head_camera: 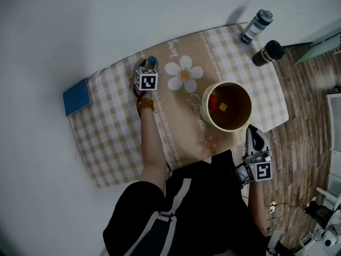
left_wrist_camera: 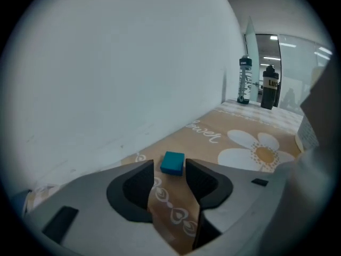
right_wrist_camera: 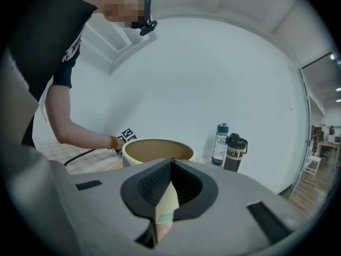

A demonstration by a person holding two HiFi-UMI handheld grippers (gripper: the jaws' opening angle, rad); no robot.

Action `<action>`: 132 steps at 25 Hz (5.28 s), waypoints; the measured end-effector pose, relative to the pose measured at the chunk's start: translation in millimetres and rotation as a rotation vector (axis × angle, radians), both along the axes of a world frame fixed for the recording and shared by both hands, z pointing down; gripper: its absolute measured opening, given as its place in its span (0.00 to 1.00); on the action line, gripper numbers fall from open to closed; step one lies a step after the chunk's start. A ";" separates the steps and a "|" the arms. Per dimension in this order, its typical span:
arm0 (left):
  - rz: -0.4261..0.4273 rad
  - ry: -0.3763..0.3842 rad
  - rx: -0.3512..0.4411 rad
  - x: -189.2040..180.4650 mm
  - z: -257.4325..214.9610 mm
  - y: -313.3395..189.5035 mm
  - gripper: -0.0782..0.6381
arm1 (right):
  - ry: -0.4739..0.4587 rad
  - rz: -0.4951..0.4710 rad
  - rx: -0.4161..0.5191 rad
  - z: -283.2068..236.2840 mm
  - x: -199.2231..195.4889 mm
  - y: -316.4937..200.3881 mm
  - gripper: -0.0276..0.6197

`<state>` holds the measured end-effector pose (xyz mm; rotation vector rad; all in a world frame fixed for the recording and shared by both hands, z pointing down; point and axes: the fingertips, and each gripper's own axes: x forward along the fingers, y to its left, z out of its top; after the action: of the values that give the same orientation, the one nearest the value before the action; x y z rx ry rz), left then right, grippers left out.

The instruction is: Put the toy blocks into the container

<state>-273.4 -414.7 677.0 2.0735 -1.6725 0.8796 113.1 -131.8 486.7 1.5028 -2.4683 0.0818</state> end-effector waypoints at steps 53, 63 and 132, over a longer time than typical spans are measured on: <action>0.575 0.304 0.544 263.7 -269.0 217.6 0.31 | -0.104 0.036 0.145 -13.4 0.8 40.9 0.04; 0.631 0.260 0.520 304.2 -259.4 202.2 0.31 | -0.105 0.023 0.166 -18.8 0.8 35.4 0.04; 0.442 0.337 0.568 209.8 -201.3 296.1 0.13 | -0.188 -0.152 0.150 -31.5 -42.0 23.5 0.04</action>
<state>-63.6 -118.6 475.7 2.8447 -1.4077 0.1238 71.1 -108.3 455.3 1.4158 -2.7867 0.0106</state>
